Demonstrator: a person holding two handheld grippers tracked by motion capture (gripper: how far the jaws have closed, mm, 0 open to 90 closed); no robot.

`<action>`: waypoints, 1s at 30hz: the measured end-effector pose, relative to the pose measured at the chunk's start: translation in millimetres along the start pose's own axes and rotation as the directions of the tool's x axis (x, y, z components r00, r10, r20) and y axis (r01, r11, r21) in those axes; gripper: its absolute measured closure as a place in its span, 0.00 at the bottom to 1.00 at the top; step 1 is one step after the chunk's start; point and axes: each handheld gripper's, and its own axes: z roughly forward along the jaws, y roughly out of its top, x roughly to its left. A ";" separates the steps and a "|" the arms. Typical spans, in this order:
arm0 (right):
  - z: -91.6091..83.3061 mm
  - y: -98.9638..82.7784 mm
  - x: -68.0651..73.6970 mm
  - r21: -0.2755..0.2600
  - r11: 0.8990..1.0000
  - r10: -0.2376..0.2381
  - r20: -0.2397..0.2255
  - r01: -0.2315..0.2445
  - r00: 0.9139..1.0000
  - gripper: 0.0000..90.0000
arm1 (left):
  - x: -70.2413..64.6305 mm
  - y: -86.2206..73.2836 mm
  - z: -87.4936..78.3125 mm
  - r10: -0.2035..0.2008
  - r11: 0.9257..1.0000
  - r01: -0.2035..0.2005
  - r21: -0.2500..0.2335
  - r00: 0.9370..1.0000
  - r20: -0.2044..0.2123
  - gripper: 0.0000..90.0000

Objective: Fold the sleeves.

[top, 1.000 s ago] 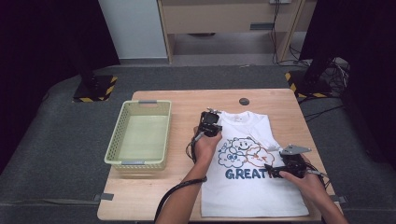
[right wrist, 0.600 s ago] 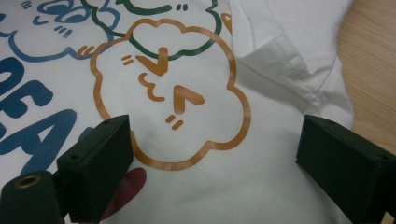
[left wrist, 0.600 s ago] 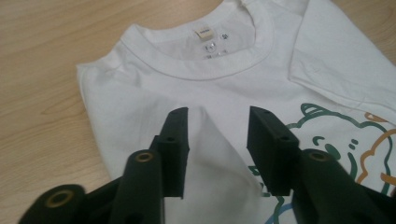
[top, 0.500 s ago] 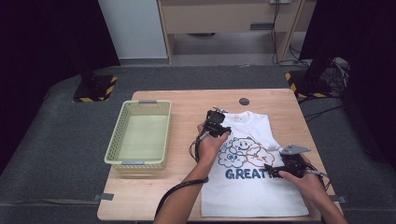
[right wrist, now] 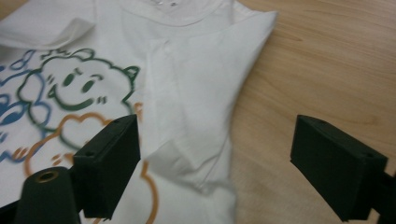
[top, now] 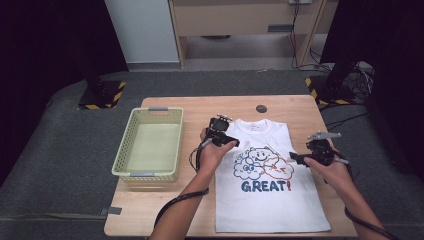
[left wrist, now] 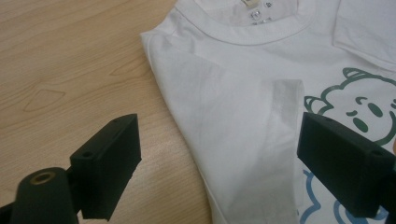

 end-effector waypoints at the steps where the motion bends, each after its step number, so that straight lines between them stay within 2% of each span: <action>1: 4.2 4.5 -4.3 0.009 1.000 0.005 0.005 -0.005 1.000 0.21 | 0.9 0.4 1.5 -0.007 1.000 0.007 -0.003 1.000 0.005 0.13; 4: 17.1 16.8 -16.1 0.022 0.999 0.038 0.022 -0.038 0.999 0.27 | 2.1 1.4 5.5 -0.012 1.000 0.012 -0.004 1.000 0.007 0.13; 7: 28.4 26.6 -23.5 0.022 0.998 0.058 0.037 -0.059 0.998 0.30 | 4.7 4.6 16.4 0.008 1.000 -0.008 0.001 1.000 -0.002 0.14; 10: 39.2 33.3 -29.9 0.013 0.995 0.095 0.047 -0.095 0.994 0.36 | 7.5 7.1 21.2 -0.008 1.000 0.008 -0.026 1.000 0.004 0.21; 12: 47.0 36.4 -32.8 0.015 0.994 0.107 0.050 -0.108 0.993 0.39 | 12.3 8.8 30.5 -0.016 0.999 0.016 -0.039 1.000 0.002 0.22; 15: 59.5 41.0 -34.5 0.028 0.994 0.103 0.053 -0.104 0.993 0.41 | 15.5 10.1 38.2 0.012 0.999 -0.012 -0.031 1.000 -0.006 0.23; 18: 70.8 44.6 -34.5 0.026 0.993 0.118 0.043 -0.119 0.992 0.42 | 18.4 11.6 42.2 0.024 0.999 -0.024 -0.031 1.000 -0.004 0.23; 21: 81.9 46.4 -31.7 0.038 0.993 0.108 0.037 -0.109 0.993 0.39 | 21.2 12.2 47.5 0.038 0.999 -0.038 -0.013 0.999 -0.011 0.22; 23: 88.3 47.0 -30.9 0.046 0.994 0.102 0.040 -0.104 0.994 0.38 | 23.9 12.8 49.6 0.015 1.000 -0.015 -0.019 1.000 -0.003 0.22; 30: 97.2 48.8 -33.5 0.046 0.993 0.110 0.047 -0.112 0.993 0.34 | 28.3 11.7 58.6 0.000 1.000 0.000 -0.014 1.000 -0.015 0.22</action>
